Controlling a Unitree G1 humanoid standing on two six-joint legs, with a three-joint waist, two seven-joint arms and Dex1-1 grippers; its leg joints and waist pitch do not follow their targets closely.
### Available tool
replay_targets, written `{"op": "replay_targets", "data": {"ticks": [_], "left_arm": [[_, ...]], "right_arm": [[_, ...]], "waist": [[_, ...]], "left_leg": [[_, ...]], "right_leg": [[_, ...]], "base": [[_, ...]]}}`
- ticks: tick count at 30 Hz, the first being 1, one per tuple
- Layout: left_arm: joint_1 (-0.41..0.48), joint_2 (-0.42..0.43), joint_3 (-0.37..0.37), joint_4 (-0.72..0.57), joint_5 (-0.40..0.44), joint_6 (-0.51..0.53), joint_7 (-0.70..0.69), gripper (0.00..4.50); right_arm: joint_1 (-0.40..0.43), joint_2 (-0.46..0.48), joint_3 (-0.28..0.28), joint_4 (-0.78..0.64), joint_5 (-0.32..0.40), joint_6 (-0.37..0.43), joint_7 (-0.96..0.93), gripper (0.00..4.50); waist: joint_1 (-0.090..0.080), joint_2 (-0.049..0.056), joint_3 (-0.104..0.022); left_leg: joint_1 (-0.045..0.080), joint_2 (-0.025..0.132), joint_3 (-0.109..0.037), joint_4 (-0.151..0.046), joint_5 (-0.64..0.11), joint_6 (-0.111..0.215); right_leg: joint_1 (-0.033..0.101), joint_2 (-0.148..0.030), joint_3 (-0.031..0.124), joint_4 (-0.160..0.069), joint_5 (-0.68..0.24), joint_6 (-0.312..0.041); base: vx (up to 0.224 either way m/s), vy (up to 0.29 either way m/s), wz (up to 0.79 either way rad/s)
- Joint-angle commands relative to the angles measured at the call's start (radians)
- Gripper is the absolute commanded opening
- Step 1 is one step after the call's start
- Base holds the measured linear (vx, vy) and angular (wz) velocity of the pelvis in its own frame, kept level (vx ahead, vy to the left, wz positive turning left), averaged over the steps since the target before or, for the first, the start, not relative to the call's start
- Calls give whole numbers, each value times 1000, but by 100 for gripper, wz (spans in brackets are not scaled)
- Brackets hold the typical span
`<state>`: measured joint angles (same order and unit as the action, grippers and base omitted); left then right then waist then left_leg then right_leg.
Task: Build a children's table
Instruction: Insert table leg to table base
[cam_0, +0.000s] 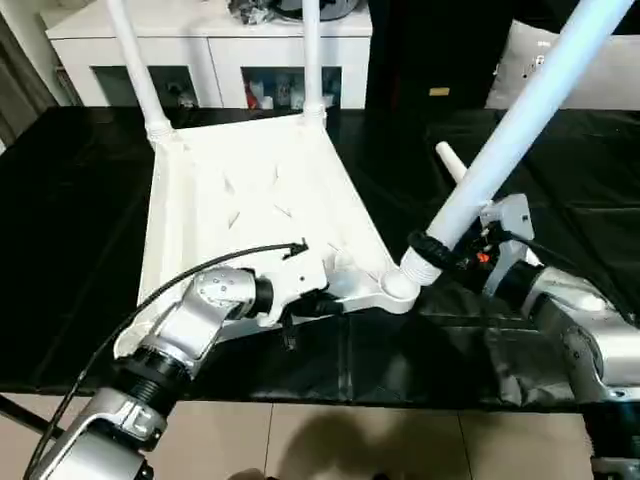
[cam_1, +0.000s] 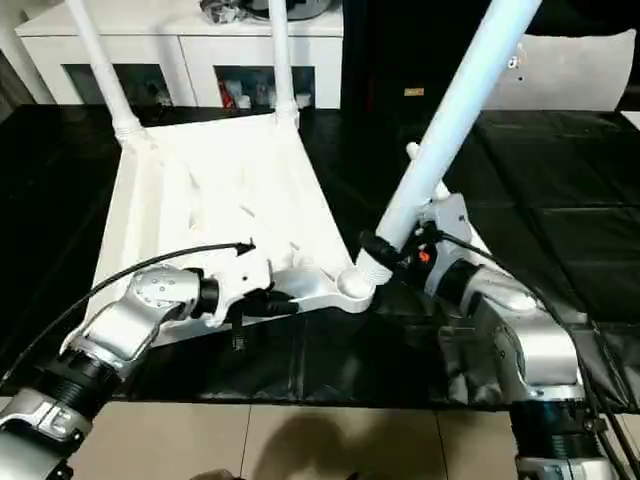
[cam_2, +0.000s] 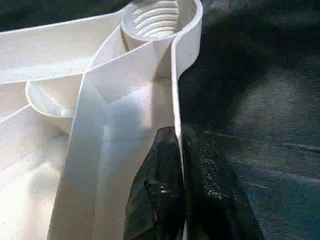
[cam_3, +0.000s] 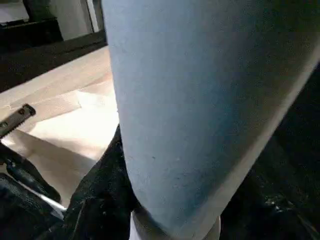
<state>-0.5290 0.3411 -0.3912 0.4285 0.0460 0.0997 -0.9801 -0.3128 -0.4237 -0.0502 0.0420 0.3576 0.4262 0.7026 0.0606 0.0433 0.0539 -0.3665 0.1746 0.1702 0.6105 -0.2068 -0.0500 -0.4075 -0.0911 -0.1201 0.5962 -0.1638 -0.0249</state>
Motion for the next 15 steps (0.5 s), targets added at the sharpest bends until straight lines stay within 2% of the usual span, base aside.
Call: {"op": "replay_targets", "data": {"ticks": [1, 2, 4, 6, 10, 11, 14, 15], "left_arm": [[-19, 12, 9, 27, 39, 0, 39, 27], [-25, 6, 11, 36, 32, 7, 32, 44], [-27, 9, 6, 41, 36, 3, 19, 54], [-34, 6, 6, 68, 50, -32, 46, 81], [-38, 2, 8, 83, 36, -33, 33, 93], [-40, 4, 3, 85, 37, -32, 29, 51], [-42, 2, 3, 93, 39, -28, 19, 51], [-42, 3, 2, 94, 40, -27, 15, 22]], "right_arm": [[-5, -4, 1, -13, 6, 1, 4, 187], [-3, -5, 0, -13, 6, 0, 4, 187], [0, -5, 0, -17, 6, 1, 3, 187], [0, -5, -1, -17, 6, 1, 3, 187], [1, -5, -2, -17, 5, 0, 5, 187], [3, -6, -2, -18, 5, 0, 5, 187], [1, -8, -1, -20, 5, 1, 7, 187], [0, -9, -1, -19, 5, 1, 9, 187]], "waist": [[6, -20, -72], [5, -17, -71], [4, -20, -72], [3, -17, -73], [3, -18, -73], [3, -17, -74], [3, -19, -73], [3, -19, -73]], "left_leg": [[0, 46, -14, -66, -112, 75], [0, 46, -14, -67, -116, 72], [0, 46, -15, -67, -122, 70], [-1, 44, -15, -66, -123, 70], [0, 44, -15, -66, -126, 70], [-1, 45, -16, -66, -123, 70], [0, 46, -15, -66, -126, 71], [-1, 45, -15, -66, -126, 72]], "right_leg": [[65, -68, 57, -82, -338, -126], [64, -67, 56, -85, -347, -122], [64, -67, 56, -85, -350, -118], [65, -67, 55, -87, -353, -113], [64, -66, 55, -87, -355, -114], [64, -67, 55, -86, -348, -117], [63, -67, 56, -86, -344, -123], [64, -68, 55, -86, -347, -123]], "base": [[0, 0, 0], [0, 0, 0], [0, 0, 0], [0, 0, 0], [0, 0, 0], [0, 0, 0], [0, 0, 0], [0, 0, 0]]}}
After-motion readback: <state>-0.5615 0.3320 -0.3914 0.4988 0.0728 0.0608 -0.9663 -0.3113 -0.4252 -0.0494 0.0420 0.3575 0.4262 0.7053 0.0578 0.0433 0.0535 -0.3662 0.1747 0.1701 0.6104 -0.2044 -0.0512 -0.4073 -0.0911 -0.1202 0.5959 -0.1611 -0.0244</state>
